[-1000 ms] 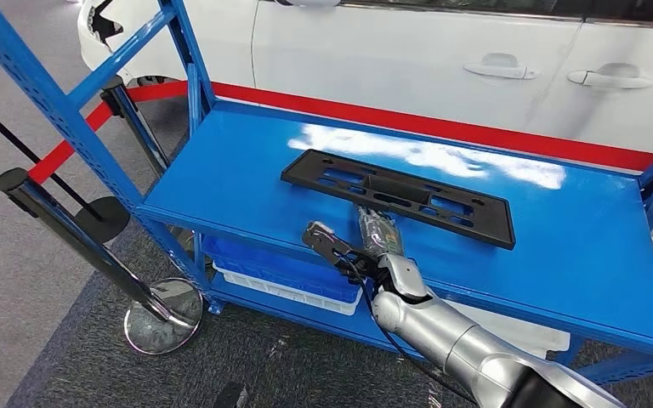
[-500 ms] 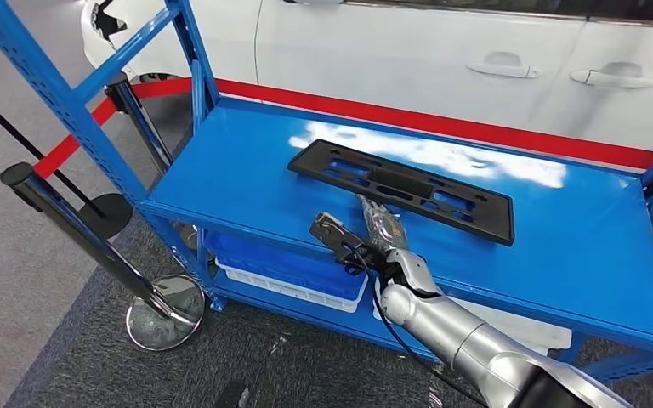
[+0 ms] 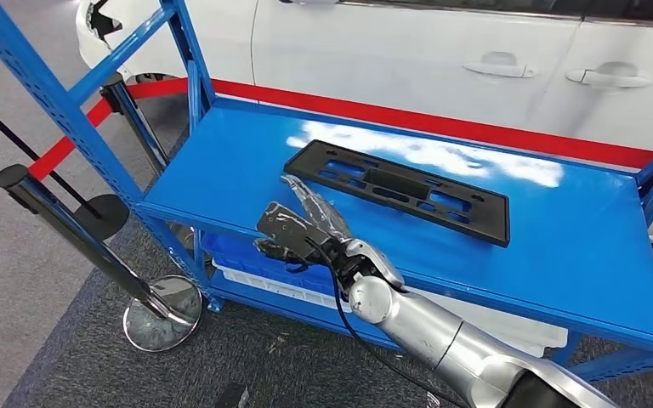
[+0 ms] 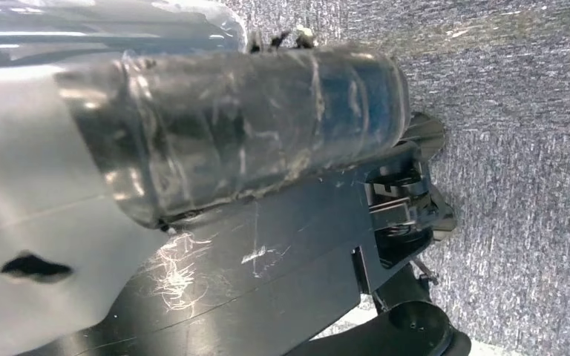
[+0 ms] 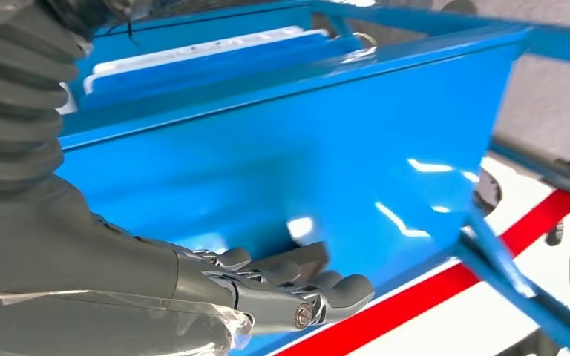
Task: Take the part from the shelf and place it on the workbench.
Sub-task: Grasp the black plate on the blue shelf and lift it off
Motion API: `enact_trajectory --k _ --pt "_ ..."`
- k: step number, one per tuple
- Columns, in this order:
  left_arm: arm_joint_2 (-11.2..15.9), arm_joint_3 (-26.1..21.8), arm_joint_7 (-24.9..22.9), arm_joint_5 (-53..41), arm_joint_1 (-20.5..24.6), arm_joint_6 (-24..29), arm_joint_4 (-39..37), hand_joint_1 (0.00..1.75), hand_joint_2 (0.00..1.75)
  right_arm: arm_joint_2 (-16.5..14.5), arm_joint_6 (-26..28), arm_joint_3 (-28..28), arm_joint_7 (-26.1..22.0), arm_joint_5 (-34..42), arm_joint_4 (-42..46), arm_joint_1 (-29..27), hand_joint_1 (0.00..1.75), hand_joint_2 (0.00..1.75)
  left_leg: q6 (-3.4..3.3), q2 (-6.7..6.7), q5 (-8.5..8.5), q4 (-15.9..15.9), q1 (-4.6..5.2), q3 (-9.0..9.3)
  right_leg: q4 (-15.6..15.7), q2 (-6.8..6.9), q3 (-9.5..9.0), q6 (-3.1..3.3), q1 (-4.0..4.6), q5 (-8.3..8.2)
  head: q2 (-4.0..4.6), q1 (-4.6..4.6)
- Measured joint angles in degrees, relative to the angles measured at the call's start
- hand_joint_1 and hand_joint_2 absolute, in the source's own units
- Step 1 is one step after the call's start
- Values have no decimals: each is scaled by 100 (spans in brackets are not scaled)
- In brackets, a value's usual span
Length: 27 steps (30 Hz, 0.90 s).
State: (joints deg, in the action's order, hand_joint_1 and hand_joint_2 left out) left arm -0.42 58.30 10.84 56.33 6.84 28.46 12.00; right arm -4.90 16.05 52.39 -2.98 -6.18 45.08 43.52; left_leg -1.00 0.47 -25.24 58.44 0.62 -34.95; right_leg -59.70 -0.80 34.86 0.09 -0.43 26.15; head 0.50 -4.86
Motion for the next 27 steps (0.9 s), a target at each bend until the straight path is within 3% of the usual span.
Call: enact_trajectory --k 2,3,5,6,7,8,10,12,17,18,20,22,23,24,27 --pt "-7 7 1 -8 0 -3 0 0 0 2 79 0 -77 33 78 6 0 175 -57 -7 45 -93 -20 45 -116 8 50 -49 2 101 0 7" --pt "-10 9 2 -13 1 -5 0 0 0 2 134 -1 -131 50 103 12 0 175 -85 -13 65 -134 -33 67 -332 13 147 -66 6 236 0 11" --pt "-14 15 2 -22 0 -9 0 0 0 5 238 -2 -238 93 122 11 0 175 -115 -26 70 -146 -33 73 -1043 22 476 -89 6 583 0 18" --pt "-15 20 2 -27 -3 -9 0 0 0 8 278 -2 -272 113 123 2 0 175 -122 -28 67 -142 -33 70 -1369 23 632 -100 1 694 0 18" --pt "-16 27 2 -32 -6 -10 0 0 0 10 315 -2 -293 127 122 -6 0 175 -126 -29 63 -136 -35 69 -1528 24 712 -111 -6 703 0 19" --pt "-19 34 2 -40 -8 -11 0 0 0 13 358 -2 -294 124 121 -9 0 175 -125 -28 58 -126 -40 68 -1467 27 687 -122 -16 609 0 19" --pt "-25 46 0 -50 -8 -14 0 0 0 13 453 -2 -256 79 118 6 0 175 -98 -21 31 -83 -56 67 -829 34 374 -142 -44 242 0 19" --pt "-27 55 -4 -57 -3 -14 0 0 0 11 578 -1 -157 -37 93 46 0 175 -39 -11 -17 9 -40 27 -227 32 73 -129 -53 54 0 21" --pt "-23 134 -34 -91 2 -15 -2 0 0 44 1113 1 429 -645 -274 174 0 175 72 -9 -118 180 -34 -81 -64 17 22 27 -53 27 0 4" --pt "-22 142 -43 -102 3 -16 -2 0 0 57 1215 2 536 -763 -356 202 0 175 95 -12 -237 374 -42 -167 -54 20 17 50 -64 18 0 -9" --pt "-22 151 -59 -120 9 -18 -2 0 0 84 1398 2 708 -953 -516 248 0 175 137 -17 -563 1061 -54 -477 -50 23 14 75 -54 15 0 -36" --pt "-21 155 -69 -123 16 -18 -2 0 0 124 1531 2 848 -1091 -671 262 0 175 138 -16 -721 1642 -58 -763 -51 25 11 88 -29 19 0 -36" --pt "-21 156 -72 -123 18 -18 -2 0 0 147 1572 2 897 -1131 -735 263 0 175 121 -16 -657 1665 -57 -787 -51 23 6 93 -16 23 0 -36" --pt "-20 156 -74 -123 18 -18 -2 0 0 168 1594 2 930 -1154 -784 268 0 175 93 -15 -499 1469 -51 -706 -51 16 -2 97 -7 27 0 -34" --pt "-20 158 -86 -123 18 -20 -2 0 0 204 1624 2 957 -1179 -889 305 0 175 -2 -11 -6 409 0 -211 -37 -10 -20 94 4 36 0 -32"
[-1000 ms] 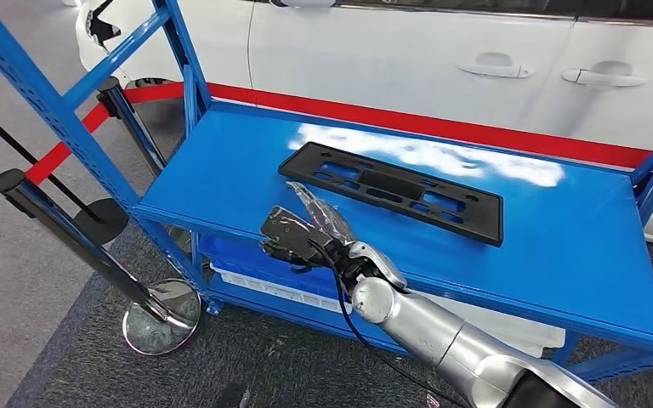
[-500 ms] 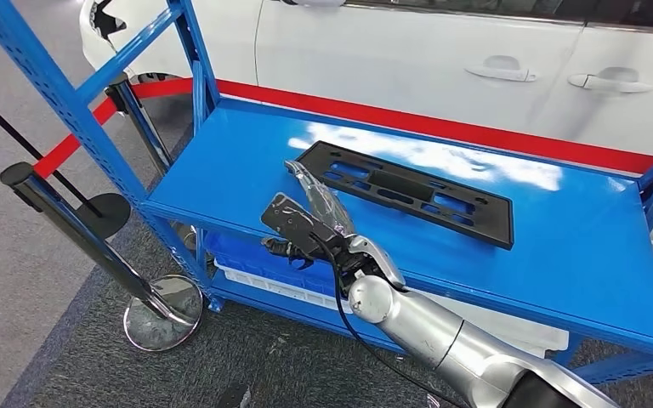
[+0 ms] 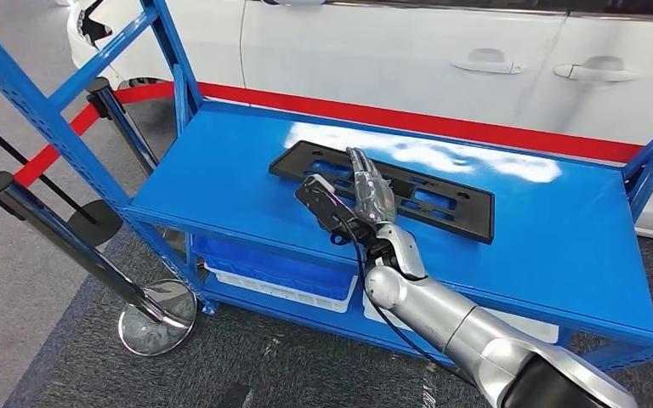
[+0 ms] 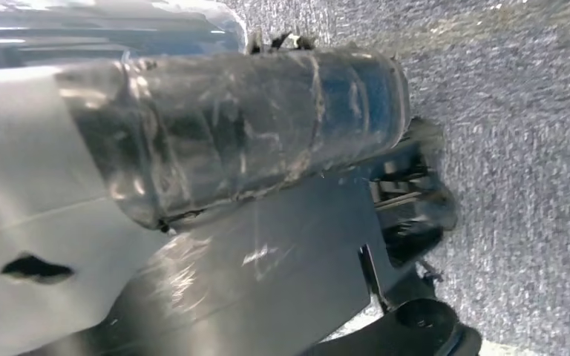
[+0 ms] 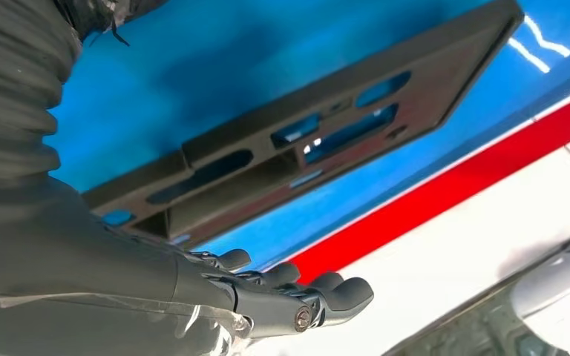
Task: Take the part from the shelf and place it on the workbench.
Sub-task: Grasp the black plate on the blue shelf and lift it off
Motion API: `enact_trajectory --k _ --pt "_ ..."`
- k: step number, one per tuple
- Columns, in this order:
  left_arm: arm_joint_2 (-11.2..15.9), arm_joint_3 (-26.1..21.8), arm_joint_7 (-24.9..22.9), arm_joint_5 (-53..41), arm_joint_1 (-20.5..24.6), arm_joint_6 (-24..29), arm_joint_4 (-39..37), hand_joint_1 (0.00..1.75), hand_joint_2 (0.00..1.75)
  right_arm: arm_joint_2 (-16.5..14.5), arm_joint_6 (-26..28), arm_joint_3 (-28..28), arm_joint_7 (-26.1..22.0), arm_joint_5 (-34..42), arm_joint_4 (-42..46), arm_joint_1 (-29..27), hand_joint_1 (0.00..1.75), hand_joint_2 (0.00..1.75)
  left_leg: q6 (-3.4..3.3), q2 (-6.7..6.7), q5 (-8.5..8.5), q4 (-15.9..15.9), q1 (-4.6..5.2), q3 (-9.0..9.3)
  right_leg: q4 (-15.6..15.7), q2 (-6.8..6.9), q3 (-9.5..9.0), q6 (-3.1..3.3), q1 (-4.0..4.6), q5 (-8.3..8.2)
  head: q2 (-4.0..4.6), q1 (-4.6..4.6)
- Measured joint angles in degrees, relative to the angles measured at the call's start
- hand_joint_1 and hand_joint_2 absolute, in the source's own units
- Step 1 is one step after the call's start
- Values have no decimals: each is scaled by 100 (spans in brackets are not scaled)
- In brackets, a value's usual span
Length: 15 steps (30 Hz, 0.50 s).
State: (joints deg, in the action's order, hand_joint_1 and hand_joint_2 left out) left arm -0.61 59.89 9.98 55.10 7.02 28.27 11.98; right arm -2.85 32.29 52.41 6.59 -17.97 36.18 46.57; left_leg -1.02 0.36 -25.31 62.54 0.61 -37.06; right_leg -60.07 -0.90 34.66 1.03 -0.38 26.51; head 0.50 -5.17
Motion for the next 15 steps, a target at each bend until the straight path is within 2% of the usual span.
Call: enact_trajectory --k 2,4,6,7,9,10,11,12,14,15 --pt "0 8 -9 0 -1 -8 0 0 0 16 10 0 0 -11 -87 19 0 175 -36 6 30 -332 44 150 23 -5 21 -34 -2 -13 0 -4" --pt "-1 13 -10 0 -1 -14 0 0 0 33 16 1 2 -17 -157 19 0 175 -69 11 33 -434 45 183 44 2 31 -89 -3 -16 -1 -9" --pt "-8 13 -9 1 0 -14 0 0 0 46 19 2 1 -21 -197 28 0 175 -119 4 76 -537 20 245 -97 15 86 -135 2 98 -1 -1" --pt "-13 14 -9 1 1 -14 0 0 0 50 21 2 -1 -24 -215 35 0 175 -147 -3 93 -578 5 276 -321 19 187 -153 4 229 -1 6" --pt "-19 15 -10 1 1 -14 0 0 0 64 34 4 18 -49 -260 31 0 175 -183 -14 91 -583 7 287 -1021 27 524 -181 -5 541 0 14" --pt "-21 15 -10 1 0 -15 0 0 0 76 57 8 59 -89 -286 23 0 175 -191 -15 84 -573 5 285 -1316 29 681 -197 -13 624 0 15" --pt "-22 15 -10 -2 -2 -15 0 0 0 92 96 13 125 -153 -313 15 0 175 -193 -13 76 -560 0 282 -1446 31 761 -213 -23 611 0 16" --pt "-23 15 -10 -5 -3 -16 0 0 0 110 155 17 209 -243 -336 14 0 175 -189 -9 63 -541 -7 280 -1363 33 737 -227 -36 496 0 17" --pt "-25 17 -14 -14 -3 -20 0 0 0 151 290 22 390 -458 -372 37 0 175 -150 1 16 -471 -25 275 -688 41 431 -254 -66 130 0 17" --pt "-24 19 -17 -19 -1 -22 -1 0 0 170 352 22 471 -574 -388 58 0 175 -119 6 -17 -414 -21 257 -357 41 273 -253 -71 9 0 19"
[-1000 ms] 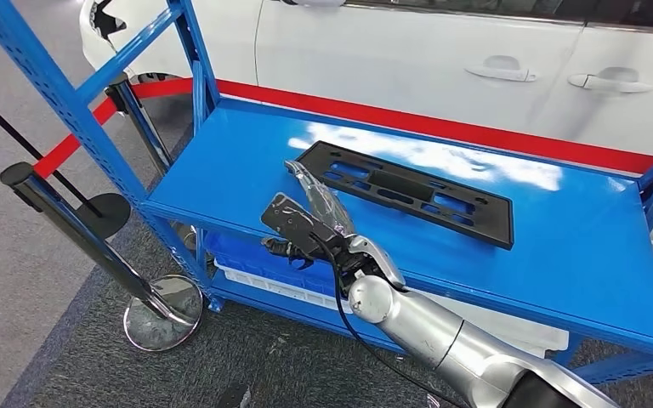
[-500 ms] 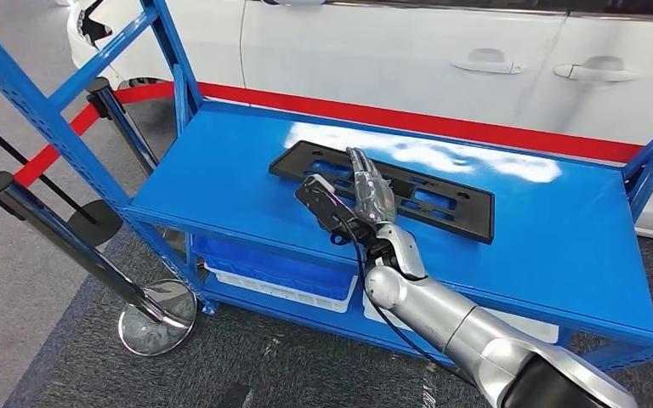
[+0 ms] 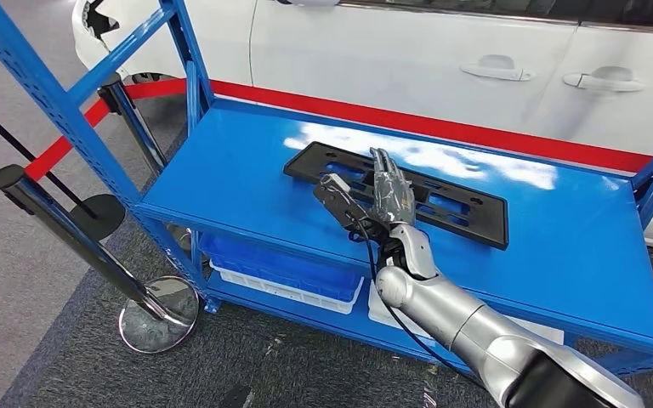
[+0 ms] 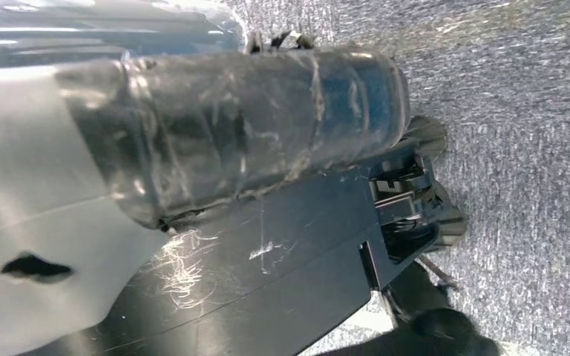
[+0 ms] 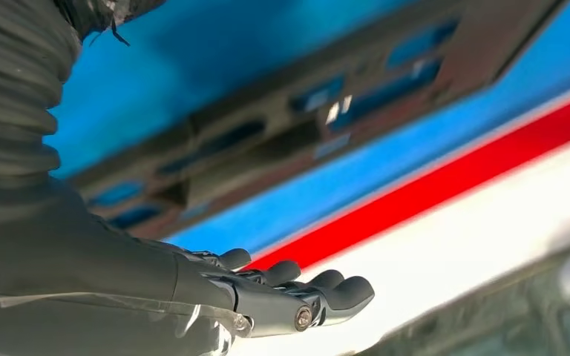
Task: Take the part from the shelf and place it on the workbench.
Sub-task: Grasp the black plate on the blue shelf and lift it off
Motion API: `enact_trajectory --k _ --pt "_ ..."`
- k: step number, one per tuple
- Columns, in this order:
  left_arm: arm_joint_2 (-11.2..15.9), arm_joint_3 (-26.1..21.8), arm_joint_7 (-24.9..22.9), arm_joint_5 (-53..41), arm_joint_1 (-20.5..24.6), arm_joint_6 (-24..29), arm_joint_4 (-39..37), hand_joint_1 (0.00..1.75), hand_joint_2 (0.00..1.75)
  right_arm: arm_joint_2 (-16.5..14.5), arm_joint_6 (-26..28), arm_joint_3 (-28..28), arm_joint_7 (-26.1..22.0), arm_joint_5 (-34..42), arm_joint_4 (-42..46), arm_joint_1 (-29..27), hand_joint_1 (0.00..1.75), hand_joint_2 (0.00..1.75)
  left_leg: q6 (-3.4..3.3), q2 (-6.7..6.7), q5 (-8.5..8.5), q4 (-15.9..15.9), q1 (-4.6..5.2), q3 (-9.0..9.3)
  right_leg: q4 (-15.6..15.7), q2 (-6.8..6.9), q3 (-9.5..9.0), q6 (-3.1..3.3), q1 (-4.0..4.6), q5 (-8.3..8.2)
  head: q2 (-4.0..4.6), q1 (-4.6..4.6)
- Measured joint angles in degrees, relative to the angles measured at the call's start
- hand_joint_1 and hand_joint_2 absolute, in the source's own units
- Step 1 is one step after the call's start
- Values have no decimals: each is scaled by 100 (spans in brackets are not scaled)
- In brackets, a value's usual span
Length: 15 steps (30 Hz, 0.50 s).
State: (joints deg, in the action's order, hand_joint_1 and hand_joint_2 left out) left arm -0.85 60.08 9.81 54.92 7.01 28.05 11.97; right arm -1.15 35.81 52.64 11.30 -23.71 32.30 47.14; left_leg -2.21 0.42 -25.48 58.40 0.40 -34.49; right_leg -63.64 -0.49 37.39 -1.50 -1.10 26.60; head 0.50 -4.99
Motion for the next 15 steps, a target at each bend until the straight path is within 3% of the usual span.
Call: enact_trajectory --k 2,4,6,9,11,12,13,15 --pt "2 15 -5 -21 1 -1 -1 0 0 49 76 2 146 -207 -39 31 0 175 60 4 -40 72 12 -39 302 -9 -145 39 10 -56 0 1" --pt "4 42 -8 -47 0 -1 -2 0 0 104 85 3 267 -360 -84 44 0 175 94 6 -45 79 17 -51 306 -18 -149 102 19 -63 0 2" --pt "6 69 -10 -68 2 -1 -2 0 0 144 24 4 381 -509 -126 61 0 175 141 1 -153 216 9 -105 333 -17 -163 159 2 -81 0 -9" --pt "8 98 -9 -92 12 -2 -2 0 0 169 -169 12 582 -819 -182 83 0 175 226 -8 -617 1118 -14 -504 348 -13 -175 209 -4 -89 0 -43" --pt "9 109 -5 -95 20 -3 -2 0 0 189 -308 39 701 -1003 -235 65 0 175 238 -7 -737 1599 -20 -733 346 -9 -177 216 8 -85 0 -43" --pt "9 111 -3 -95 21 -4 -2 0 0 199 -368 57 747 -1079 -262 56 0 175 230 -7 -647 1558 -21 -721 346 -11 -179 218 12 -83 0 -43" --pt "9 114 -2 -95 21 -5 -2 0 0 208 -428 73 792 -1154 -285 50 0 175 213 -7 -474 1321 -20 -615 346 -15 -184 218 15 -81 0 -43" --pt "9 118 -4 -95 18 -8 -2 0 0 222 -554 96 899 -1330 -321 50 0 175 174 -5 -131 577 -10 -262 350 -27 -193 209 21 -76 0 -41"
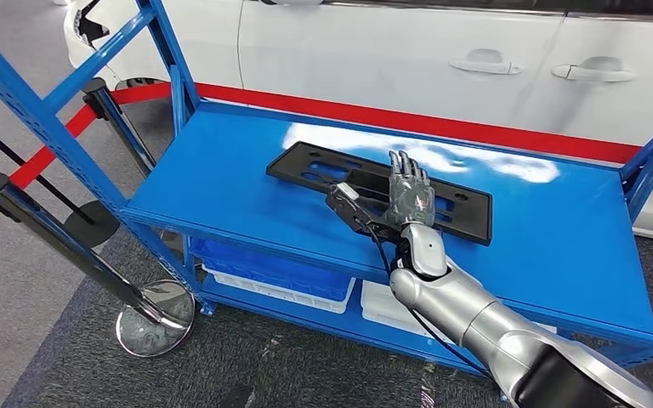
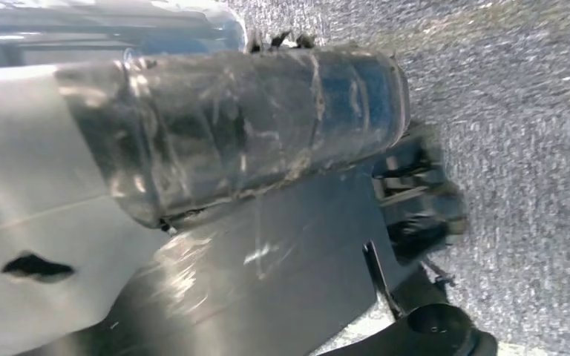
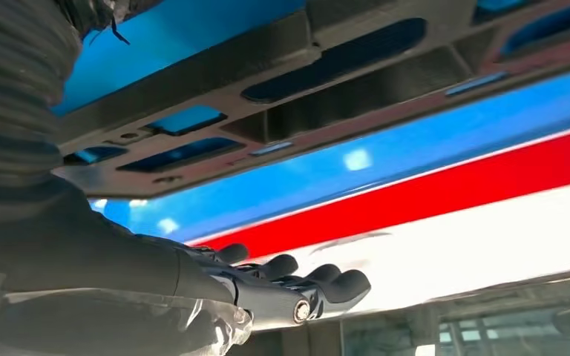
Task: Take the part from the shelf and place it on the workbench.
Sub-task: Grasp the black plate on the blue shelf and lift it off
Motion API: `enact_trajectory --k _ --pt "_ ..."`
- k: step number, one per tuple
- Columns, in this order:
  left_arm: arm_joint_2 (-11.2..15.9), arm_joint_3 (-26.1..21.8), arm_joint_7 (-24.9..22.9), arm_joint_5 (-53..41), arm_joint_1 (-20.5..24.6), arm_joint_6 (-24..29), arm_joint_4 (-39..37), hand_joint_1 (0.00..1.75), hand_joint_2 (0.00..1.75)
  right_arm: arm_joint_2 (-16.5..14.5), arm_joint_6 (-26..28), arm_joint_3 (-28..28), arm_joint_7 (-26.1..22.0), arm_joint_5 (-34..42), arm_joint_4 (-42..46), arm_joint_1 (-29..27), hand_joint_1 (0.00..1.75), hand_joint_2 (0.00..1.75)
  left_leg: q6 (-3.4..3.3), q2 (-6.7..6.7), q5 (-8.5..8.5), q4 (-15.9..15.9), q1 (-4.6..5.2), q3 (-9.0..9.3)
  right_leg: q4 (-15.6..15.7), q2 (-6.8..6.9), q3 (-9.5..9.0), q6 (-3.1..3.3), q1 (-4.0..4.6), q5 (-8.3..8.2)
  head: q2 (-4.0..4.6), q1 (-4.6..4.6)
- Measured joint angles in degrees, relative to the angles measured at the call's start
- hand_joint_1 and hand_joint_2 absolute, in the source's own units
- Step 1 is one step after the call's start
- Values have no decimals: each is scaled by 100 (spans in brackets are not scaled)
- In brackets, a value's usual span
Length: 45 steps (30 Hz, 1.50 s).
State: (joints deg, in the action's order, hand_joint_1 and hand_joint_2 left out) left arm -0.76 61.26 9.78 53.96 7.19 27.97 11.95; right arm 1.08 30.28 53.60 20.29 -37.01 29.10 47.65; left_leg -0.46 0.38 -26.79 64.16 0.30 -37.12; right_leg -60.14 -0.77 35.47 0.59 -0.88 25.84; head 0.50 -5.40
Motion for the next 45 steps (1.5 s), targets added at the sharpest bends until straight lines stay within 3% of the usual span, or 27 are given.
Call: enact_trajectory --k 2,6,8,10,11,12,13,15,17,22,26,27,28,29,31,33,34,37,39,42,43,44,45 --pt "1 7 -2 -1 -6 -8 -1 0 0 28 -117 35 126 -204 -31 -4 0 175 -39 6 100 -465 34 218 16 -8 12 -35 5 -10 0 3" --pt "1 28 -3 -11 -7 -32 -2 0 0 137 -365 106 414 -694 -86 -41 0 175 -147 14 146 -650 42 287 7 5 48 -151 -11 19 0 8" --pt "-3 39 -5 -19 -6 -45 -2 0 0 216 -503 124 499 -876 -102 -46 0 175 -200 1 180 -718 24 329 -444 14 253 -177 2 282 0 21" --pt "-3 44 -9 -22 -8 -57 -2 0 0 284 -611 149 545 -947 -119 -77 0 175 -226 -5 177 -719 31 331 -1215 15 619 -188 17 606 0 27" --pt "-3 46 -9 -21 -9 -61 -2 0 0 317 -657 162 561 -957 -128 -104 0 175 -233 -5 173 -713 32 330 -1491 16 759 -195 18 674 0 28" --pt "-3 47 -8 -21 -10 -65 -2 0 0 349 -704 169 574 -960 -138 -128 0 175 -238 -1 168 -705 30 331 -1577 17 811 -199 17 644 0 30" --pt "-3 47 -5 -20 -11 -68 -2 0 0 379 -753 174 583 -962 -146 -142 0 175 -237 4 159 -689 27 331 -1408 18 739 -201 13 498 0 31" --pt "-4 47 3 -19 -11 -75 -2 0 0 437 -847 179 599 -997 -156 -147 0 175 -216 16 120 -633 20 328 -641 24 378 -200 1 116 0 34" --pt "-2 48 13 -12 -8 -79 -3 0 0 479 -926 180 652 -1097 -153 -141 0 175 -171 19 68 -543 45 290 -84 20 104 -168 1 -49 0 30" --pt "7 53 19 -1 -12 -78 -6 0 0 586 -983 182 867 -1550 -132 -141 0 175 -81 11 -48 -398 60 244 13 14 30 -53 -12 -43 0 9" --pt "10 63 9 -4 -5 -78 -6 0 0 745 -1073 181 897 -1817 -122 -152 0 175 37 1 -617 790 12 -257 29 33 5 -3 -10 -50 0 -21" --pt "10 69 5 -5 -1 -79 -6 0 0 779 -1114 181 900 -1848 -119 -158 0 175 43 2 -624 942 8 -323 28 32 2 -1 -6 -50 0 -22" --pt "10 76 2 -6 0 -79 -6 0 0 813 -1151 181 904 -1872 -111 -163 0 175 39 2 -547 931 7 -318 28 29 -3 0 -4 -51 0 -22" --pt "10 85 1 -7 1 -80 -6 0 0 848 -1180 181 908 -1886 -98 -166 0 175 25 2 -378 697 7 -209 28 24 -11 0 -3 -50 0 -23" --pt "10 100 -5 -7 0 -79 -8 0 0 906 -1214 180 913 -1906 -67 -170 0 175 -11 2 -64 -18 11 132 39 19 -26 -9 -5 -52 0 -20" --pt "10 110 -11 -8 -6 -79 -10 0 0 970 -1229 178 913 -1935 -49 -179 0 175 -44 6 28 -490 37 359 61 18 -23 -49 -3 -70 -1 -18" --pt "10 114 -13 -11 -8 -79 -10 0 0 999 -1233 177 914 -1950 -43 -191 31 175 -64 10 11 -570 57 391 81 18 -17 -81 -5 -87 -1 -16" --pt "9 122 -11 -21 -8 -80 -10 0 0 1079 -1284 173 915 -1999 -15 -243 159 175 -158 10 92 -675 70 414 103 15 -1 -180 -5 -98 0 -9" --pt "6 127 -13 -32 -6 -80 -10 0 0 1126 -1319 153 915 -2031 7 -292 175 175 -226 -2 153 -763 50 446 -219 21 142 -210 11 129 0 5" --pt "-3 134 -22 -69 -8 -75 -10 0 0 1174 -1320 89 915 -2044 32 -390 175 175 -270 -5 171 -757 60 416 -1257 29 606 -210 21 601 0 11" --pt "-6 136 -27 -77 -9 -72 -10 0 0 1193 -1318 68 915 -2040 36 -423 175 175 -273 0 168 -743 63 405 -1404 29 670 -208 23 606 0 13" --pt "-9 137 -32 -84 -10 -68 -10 0 0 1210 -1317 50 915 -2030 38 -447 175 175 -275 4 162 -725 63 398 -1334 30 631 -203 23 508 0 15" --pt "-11 138 -35 -87 -9 -62 -10 0 0 1222 -1314 31 915 -2012 44 -459 175 175 -272 8 149 -701 63 395 -1042 31 481 -196 22 327 0 16"
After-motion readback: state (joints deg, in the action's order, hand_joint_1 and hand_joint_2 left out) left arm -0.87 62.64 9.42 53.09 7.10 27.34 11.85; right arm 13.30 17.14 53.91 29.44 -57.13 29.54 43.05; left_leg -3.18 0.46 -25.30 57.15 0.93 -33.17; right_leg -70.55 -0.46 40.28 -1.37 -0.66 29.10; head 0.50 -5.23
